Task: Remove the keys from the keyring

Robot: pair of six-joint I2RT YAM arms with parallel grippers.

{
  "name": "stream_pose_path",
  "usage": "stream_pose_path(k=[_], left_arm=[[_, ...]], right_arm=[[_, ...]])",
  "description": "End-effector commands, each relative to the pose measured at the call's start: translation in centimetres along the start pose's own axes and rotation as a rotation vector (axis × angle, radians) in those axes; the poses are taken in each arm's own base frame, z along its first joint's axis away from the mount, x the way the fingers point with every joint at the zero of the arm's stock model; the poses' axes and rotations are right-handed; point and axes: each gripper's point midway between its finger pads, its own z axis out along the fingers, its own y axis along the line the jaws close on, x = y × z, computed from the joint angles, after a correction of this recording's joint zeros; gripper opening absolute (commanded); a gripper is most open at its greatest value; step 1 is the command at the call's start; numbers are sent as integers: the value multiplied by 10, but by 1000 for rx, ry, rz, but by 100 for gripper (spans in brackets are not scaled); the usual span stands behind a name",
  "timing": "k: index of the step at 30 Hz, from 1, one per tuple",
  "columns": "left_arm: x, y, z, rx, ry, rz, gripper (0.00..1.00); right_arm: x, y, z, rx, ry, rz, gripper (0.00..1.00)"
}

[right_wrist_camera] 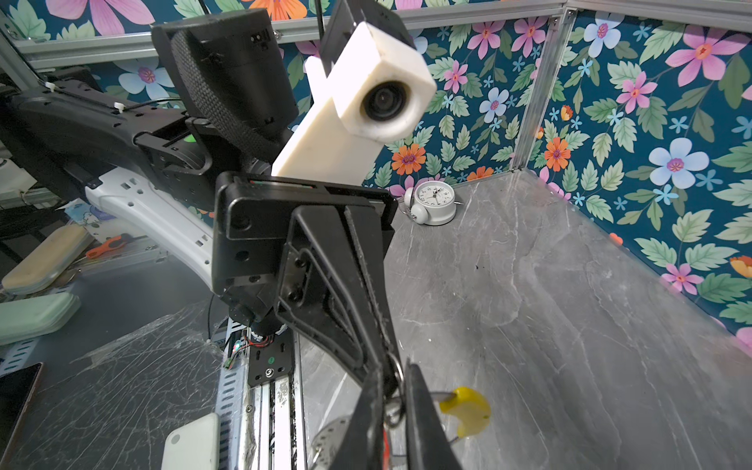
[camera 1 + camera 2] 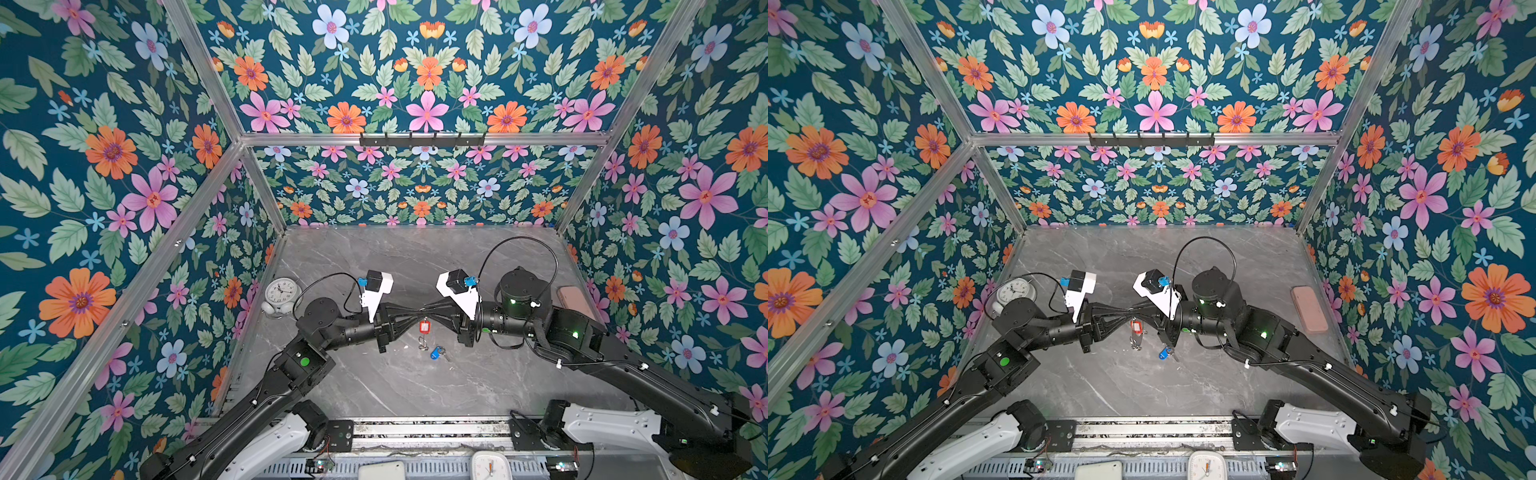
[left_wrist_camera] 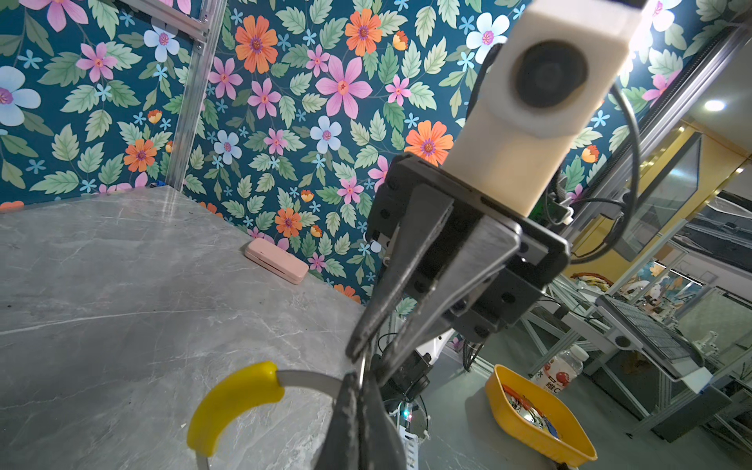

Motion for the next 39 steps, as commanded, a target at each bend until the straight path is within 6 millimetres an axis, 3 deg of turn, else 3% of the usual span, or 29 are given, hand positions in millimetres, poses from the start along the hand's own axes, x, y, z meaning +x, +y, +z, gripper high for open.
stream_pose_path(k=[1,6,11,17,23,28,31,36,39], left_arm=[[-10,-11,-1,45,-31,29,0],[-11,-13,-1,58,-33,29,0],[-11,-16,-3,60,-31,62,0],[-10,-12,-8,4,-16,150,0],[-18,-16,-12,-4,-58,230,0],[-23,-23,-13,24,-75,259,0],[-24,-22,-12,18,-72,241,0],[-23,-20,-11,14,-72,205,0],[-24,-17,-11,4,-84,192,0]], right_arm=[[-2,-4,0,22,-3,-10,9],[-1,-4,2,22,9,-5,0],[-2,2,2,-50,10,63,0],[-28,-1,-21,-362,-116,353,0],[-47,13,-18,-617,-150,480,0],[-50,10,-17,-601,-165,492,0],[-43,-2,-17,-459,-169,463,0],[-25,-18,-17,-260,-133,394,39],[-16,-20,-13,-242,-123,389,44]])
